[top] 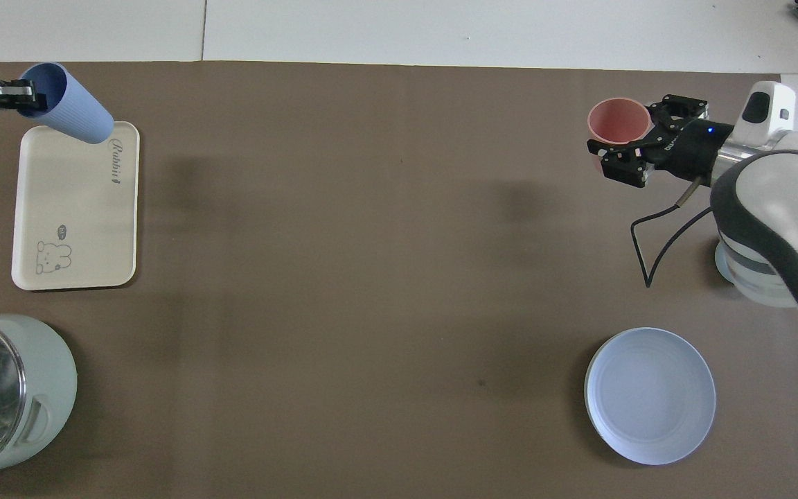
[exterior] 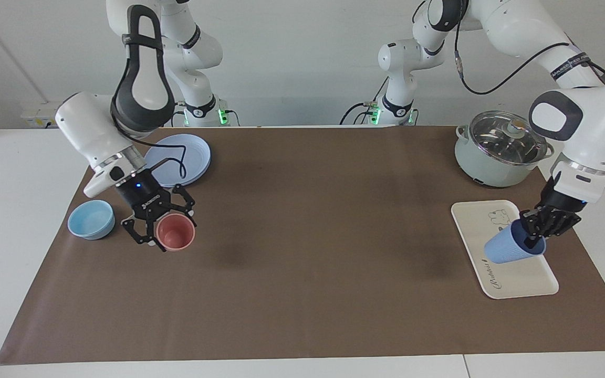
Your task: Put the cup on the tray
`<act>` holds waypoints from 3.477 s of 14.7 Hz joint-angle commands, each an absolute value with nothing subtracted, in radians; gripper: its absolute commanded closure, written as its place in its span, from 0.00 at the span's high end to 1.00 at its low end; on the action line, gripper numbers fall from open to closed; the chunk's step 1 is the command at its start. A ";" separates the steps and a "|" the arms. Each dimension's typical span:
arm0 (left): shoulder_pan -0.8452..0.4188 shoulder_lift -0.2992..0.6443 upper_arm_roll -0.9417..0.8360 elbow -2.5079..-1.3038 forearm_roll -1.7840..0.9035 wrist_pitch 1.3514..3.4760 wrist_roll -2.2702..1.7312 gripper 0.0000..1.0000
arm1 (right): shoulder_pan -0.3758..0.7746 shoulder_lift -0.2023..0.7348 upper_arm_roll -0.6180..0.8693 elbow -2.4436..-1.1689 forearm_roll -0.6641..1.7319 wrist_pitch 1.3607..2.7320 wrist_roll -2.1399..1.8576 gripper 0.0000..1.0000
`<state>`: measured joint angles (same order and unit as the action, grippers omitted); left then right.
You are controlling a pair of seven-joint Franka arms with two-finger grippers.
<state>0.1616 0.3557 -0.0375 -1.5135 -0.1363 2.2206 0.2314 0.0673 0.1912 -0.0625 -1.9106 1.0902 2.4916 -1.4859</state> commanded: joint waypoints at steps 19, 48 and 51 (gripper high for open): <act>0.324 0.316 -0.049 -1.847 -0.110 2.539 0.407 0.65 | -0.152 0.407 -0.051 -2.017 1.759 2.151 -2.273 0.00; -0.035 0.032 -0.051 -1.559 0.057 1.623 0.048 1.00 | -0.054 0.048 -0.055 -1.970 0.770 2.347 -1.089 1.00; -0.029 0.041 -0.049 -1.536 0.020 1.615 0.038 1.00 | -0.025 0.018 -0.048 -1.938 0.515 2.335 -0.841 1.00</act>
